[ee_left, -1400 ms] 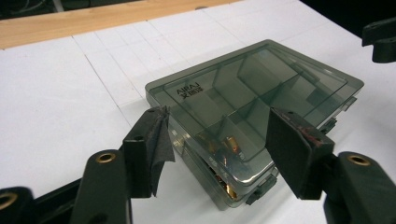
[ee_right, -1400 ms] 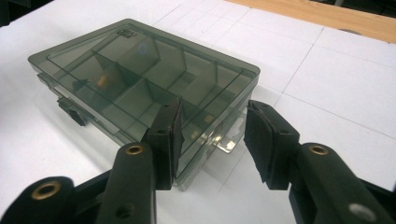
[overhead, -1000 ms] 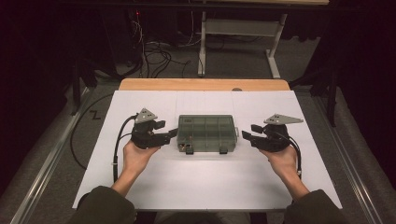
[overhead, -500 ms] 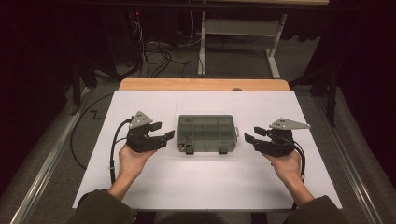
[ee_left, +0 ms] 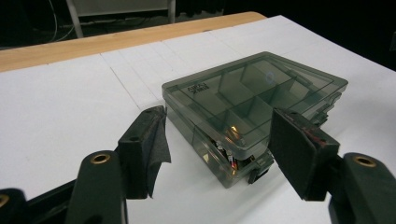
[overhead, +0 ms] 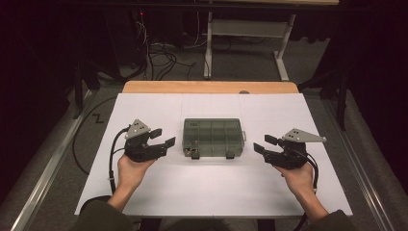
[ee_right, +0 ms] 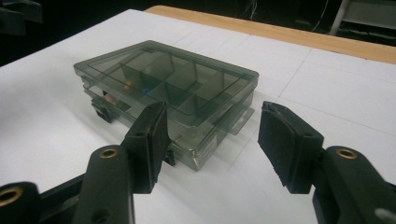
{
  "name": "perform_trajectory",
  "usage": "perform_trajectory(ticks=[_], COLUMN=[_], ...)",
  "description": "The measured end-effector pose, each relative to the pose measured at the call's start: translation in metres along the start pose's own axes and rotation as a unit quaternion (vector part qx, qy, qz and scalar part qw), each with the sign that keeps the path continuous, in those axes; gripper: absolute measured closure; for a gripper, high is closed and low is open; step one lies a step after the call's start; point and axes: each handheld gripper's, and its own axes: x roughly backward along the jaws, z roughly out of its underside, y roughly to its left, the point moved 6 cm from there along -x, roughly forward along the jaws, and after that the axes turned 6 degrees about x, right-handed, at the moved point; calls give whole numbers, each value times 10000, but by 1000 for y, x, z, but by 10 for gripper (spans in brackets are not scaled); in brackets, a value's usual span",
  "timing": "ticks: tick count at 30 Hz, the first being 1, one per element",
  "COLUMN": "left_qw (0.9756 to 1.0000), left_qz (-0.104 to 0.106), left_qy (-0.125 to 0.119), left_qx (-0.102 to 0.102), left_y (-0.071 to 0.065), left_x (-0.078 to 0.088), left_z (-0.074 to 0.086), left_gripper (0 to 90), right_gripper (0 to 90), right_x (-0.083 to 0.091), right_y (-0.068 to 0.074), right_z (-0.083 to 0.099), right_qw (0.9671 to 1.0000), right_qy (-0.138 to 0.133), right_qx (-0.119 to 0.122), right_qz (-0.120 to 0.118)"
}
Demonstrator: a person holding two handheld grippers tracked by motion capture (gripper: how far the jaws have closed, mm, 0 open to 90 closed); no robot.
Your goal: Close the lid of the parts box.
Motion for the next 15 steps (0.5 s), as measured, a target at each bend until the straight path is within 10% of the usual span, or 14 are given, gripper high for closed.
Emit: perform_trajectory(ticks=[15], left_qw=[9997], left_qz=[160], left_qy=[-182], left_qx=[-68], left_y=[-1], left_x=[13], left_z=[6], left_gripper=[361], right_gripper=[399], right_x=[12], right_y=[10], right_z=[14], right_qw=[9994], right_qy=[-339], right_qx=[14], right_qz=[-46])
